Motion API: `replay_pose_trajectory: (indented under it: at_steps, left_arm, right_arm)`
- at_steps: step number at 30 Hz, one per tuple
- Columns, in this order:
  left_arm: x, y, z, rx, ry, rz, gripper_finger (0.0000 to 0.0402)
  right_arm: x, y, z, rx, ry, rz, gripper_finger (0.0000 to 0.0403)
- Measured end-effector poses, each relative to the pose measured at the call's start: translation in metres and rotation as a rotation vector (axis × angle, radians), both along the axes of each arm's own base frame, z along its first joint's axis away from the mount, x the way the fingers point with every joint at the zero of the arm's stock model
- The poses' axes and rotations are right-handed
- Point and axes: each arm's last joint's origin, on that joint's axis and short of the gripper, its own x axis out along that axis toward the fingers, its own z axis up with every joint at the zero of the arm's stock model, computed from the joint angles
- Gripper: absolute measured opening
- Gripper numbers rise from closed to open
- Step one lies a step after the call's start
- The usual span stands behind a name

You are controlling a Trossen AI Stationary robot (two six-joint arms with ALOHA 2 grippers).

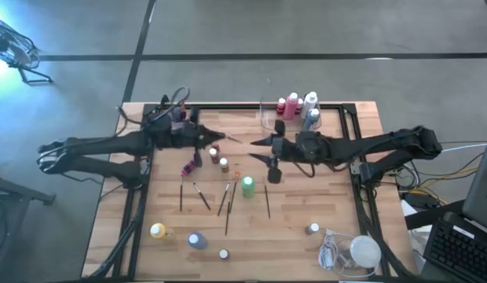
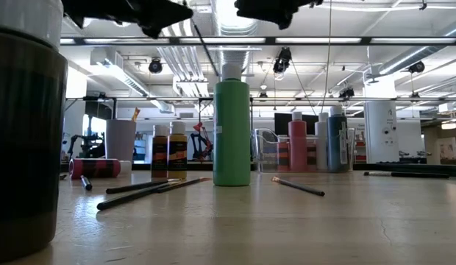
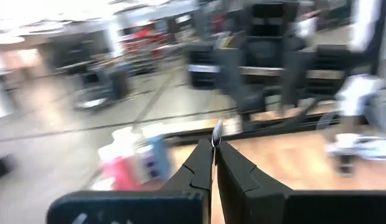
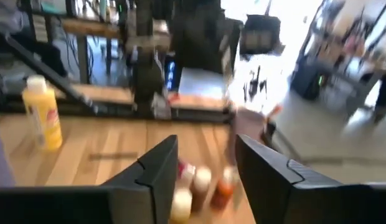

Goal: Pick & Place Paint Supplies
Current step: Put the silver paint brush into the violet cup

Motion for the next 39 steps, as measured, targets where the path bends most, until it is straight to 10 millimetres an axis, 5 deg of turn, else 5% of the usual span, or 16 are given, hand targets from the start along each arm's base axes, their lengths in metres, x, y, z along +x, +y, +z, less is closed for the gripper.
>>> replay_pose_trajectory:
  at_steps: [12, 21, 39]
  left_arm:
    - [-0.043, 0.003, 0.023, -0.011, 0.123, 0.467, 0.0009]
    - [-0.057, 0.013, 0.033, -0.039, 0.186, 0.783, 0.0009]
    - [-0.084, 0.057, 0.019, -0.243, 0.246, 1.035, 0.0009]
  right_arm:
    - [-0.029, -0.010, -0.018, 0.049, 0.132, -0.344, 0.0186]
    - [-0.035, -0.012, -0.040, 0.066, 0.154, -0.384, 0.0178]
    - [-0.039, -0.016, -0.051, 0.074, 0.145, -0.416, 0.0197]
